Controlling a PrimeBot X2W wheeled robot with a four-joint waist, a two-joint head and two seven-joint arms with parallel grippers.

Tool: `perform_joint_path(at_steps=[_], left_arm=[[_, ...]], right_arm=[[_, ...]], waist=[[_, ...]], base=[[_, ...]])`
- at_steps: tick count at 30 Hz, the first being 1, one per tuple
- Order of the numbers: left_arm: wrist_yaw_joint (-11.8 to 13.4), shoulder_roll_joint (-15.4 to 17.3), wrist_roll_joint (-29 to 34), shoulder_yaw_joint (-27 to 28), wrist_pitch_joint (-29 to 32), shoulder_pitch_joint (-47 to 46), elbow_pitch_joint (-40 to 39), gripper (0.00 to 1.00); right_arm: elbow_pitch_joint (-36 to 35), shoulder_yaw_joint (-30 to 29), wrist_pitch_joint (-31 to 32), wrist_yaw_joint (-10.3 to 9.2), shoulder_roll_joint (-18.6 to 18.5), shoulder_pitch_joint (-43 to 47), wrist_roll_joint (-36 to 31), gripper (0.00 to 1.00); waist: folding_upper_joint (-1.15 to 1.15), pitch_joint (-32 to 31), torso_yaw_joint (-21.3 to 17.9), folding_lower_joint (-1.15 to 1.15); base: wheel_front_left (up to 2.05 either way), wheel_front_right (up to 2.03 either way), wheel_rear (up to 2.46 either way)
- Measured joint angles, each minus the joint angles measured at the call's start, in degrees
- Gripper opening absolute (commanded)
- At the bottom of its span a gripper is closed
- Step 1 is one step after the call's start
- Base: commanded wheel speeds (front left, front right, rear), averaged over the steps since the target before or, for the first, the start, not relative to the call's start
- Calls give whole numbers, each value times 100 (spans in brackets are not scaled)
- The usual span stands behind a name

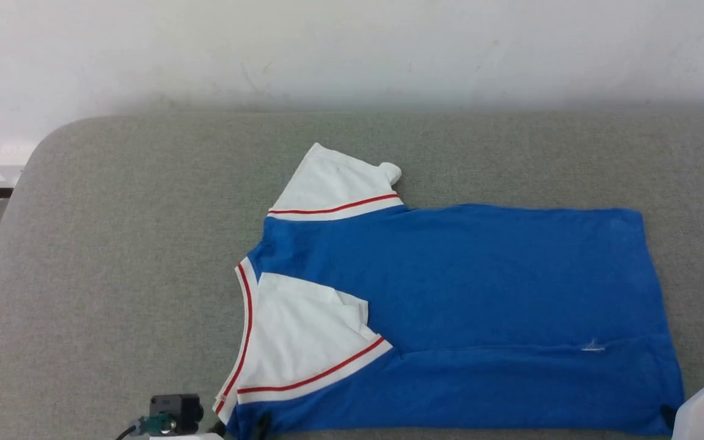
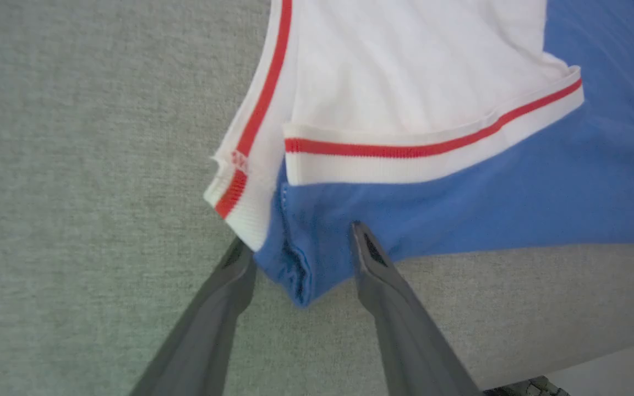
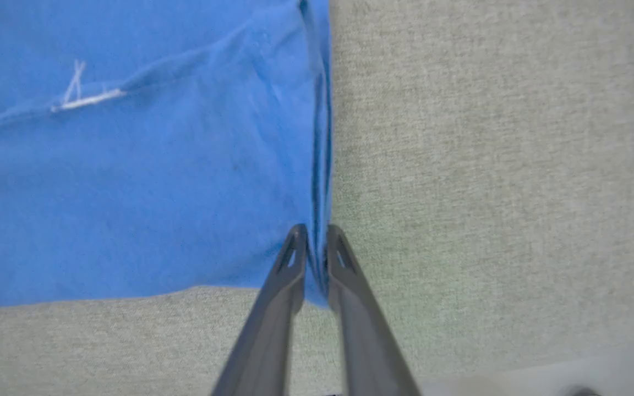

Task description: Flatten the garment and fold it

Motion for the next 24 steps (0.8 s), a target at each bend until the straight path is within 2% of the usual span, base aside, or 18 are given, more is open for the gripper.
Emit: perform_joint_path(at_steps=[7, 12, 18, 24], left_arm=[[-119, 1, 318, 287, -1158, -213, -69, 100], [-229, 2, 722, 542, -2054, -455, -341, 100], [-198, -263, 1285, 1173, -2229, -614, -755, 100], [-378, -370, 1692, 1322, -2230, -736, -706, 100]], right_arm=[[-177, 108, -1081, -1, -87, -226, -13, 100], [-691, 668, -2276, 0, -248, -431, 246, 100], [-1017, 1167, -3962, -2, -410, -500, 146, 100], [-989, 1518, -4752, -1, -238, -591, -193, 100]], waist=[[0, -107, 1, 0], [0, -190, -49, 0], [0, -127, -158, 0], [0, 96, -320, 0]], base=[[0, 0, 0], [0, 0, 0], [0, 0, 0], [0, 0, 0]])
